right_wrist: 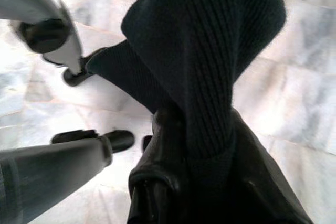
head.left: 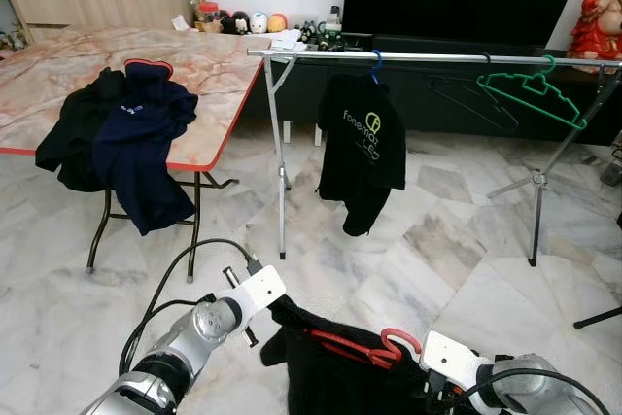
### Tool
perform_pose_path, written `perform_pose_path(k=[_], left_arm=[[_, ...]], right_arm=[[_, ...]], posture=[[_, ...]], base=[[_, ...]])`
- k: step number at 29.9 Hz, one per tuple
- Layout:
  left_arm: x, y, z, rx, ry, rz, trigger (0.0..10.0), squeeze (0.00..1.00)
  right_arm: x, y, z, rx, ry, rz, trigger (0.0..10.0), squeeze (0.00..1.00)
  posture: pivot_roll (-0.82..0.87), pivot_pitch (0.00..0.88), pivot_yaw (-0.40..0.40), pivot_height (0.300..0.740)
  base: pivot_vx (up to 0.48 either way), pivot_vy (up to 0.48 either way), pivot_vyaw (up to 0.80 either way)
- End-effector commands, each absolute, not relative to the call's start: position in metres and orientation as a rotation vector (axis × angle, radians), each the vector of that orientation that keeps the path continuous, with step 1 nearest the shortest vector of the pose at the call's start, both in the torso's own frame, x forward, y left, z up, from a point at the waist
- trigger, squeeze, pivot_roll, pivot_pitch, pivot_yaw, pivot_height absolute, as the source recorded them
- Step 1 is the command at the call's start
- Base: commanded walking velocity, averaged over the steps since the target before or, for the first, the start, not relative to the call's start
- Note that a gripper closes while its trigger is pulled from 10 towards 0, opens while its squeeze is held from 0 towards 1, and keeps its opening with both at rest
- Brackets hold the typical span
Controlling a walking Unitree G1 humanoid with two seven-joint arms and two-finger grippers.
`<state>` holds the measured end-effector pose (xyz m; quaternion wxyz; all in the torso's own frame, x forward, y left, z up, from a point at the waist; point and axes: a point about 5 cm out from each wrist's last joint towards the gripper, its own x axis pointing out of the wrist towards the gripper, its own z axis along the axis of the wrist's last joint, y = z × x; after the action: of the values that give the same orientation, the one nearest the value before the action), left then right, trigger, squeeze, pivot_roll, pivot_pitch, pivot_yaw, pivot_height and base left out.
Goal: Hang hanger
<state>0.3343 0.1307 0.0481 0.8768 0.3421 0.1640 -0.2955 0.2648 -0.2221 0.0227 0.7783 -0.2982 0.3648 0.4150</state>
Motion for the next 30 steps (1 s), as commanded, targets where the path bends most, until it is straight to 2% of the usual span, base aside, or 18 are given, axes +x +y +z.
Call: perform_pose_path(k=[1,4,8,17,21,23,24,25,26,27,28,30], left_arm=[[0.340,0.134,0.059,0.701,0.336,-0.637,0.0,0.00],[0.338,0.132,0.061,0.665,0.339,-0.691,0.0,0.00],[0.334,0.114,0.076,0.514,0.281,-0.840,0.0,0.00],[0.326,0.094,0.108,0.365,0.190,-1.006,0.0,0.00],[0.305,0.086,0.112,0.347,0.220,-1.191,0.0,0.00],[0.300,0.086,0.112,0.353,0.238,-1.230,0.0,0.00],[0.286,0.085,0.111,0.353,0.275,-1.324,0.0,0.00],[0.286,0.085,0.111,0.353,0.275,-1.324,0.0,0.00],[0.276,0.085,0.110,0.348,0.297,-1.385,0.0,0.00],[0.275,0.084,0.110,0.347,0.299,-1.383,1.7,0.00],[0.274,0.083,0.110,0.345,0.302,-1.378,1.7,0.00],[0.273,0.083,0.110,0.340,0.312,-1.371,3.4,0.00]], right_arm=[[0.275,-0.228,0.026,-0.649,0.785,0.781,0.0,0.00],[0.280,-0.227,0.025,-0.614,0.773,0.701,0.0,0.00],[0.286,-0.211,0.023,-0.478,0.723,0.669,0.0,0.00],[0.282,-0.192,0.011,-0.437,0.756,0.711,0.0,0.00],[0.292,-0.191,0.014,-0.424,0.724,0.636,0.0,0.00],[0.296,-0.193,0.016,-0.437,0.714,0.604,0.0,0.00],[0.306,-0.194,0.025,-0.402,0.649,0.535,0.0,0.00],[0.306,-0.194,0.025,-0.402,0.649,0.535,0.0,0.00],[0.316,-0.192,0.037,-0.338,0.569,0.492,0.0,0.00],[0.319,-0.191,0.040,-0.314,0.555,0.479,0.0,0.00],[0.320,-0.190,0.041,-0.301,0.553,0.472,0.0,0.00],[0.321,-0.184,0.042,-0.298,0.544,0.511,0.0,0.00]], posture=[[-0.03,0.050,0.005,0.740],[-0.03,0.048,0.005,0.740],[-0.02,0.047,0.007,0.740],[-0.01,0.044,0.011,0.740],[0.00,0.038,0.014,0.740],[0.00,0.038,0.014,0.740],[0.00,0.037,0.015,0.740],[0.00,0.037,0.015,0.740],[0.00,0.036,0.014,0.740],[0.00,0.038,0.012,0.740],[0.00,0.038,0.011,0.740],[0.00,0.037,0.008,0.740]], base=[[0.000,0.000,0.00],[0.000,0.000,0.00],[0.000,0.000,0.00],[0.000,0.000,0.00],[0.000,0.000,0.00],[0.000,0.000,0.00],[0.000,0.000,0.00],[0.000,0.000,0.00],[0.000,0.000,0.00],[0.000,0.000,0.00],[0.000,0.000,0.00],[0.000,0.000,0.00]])
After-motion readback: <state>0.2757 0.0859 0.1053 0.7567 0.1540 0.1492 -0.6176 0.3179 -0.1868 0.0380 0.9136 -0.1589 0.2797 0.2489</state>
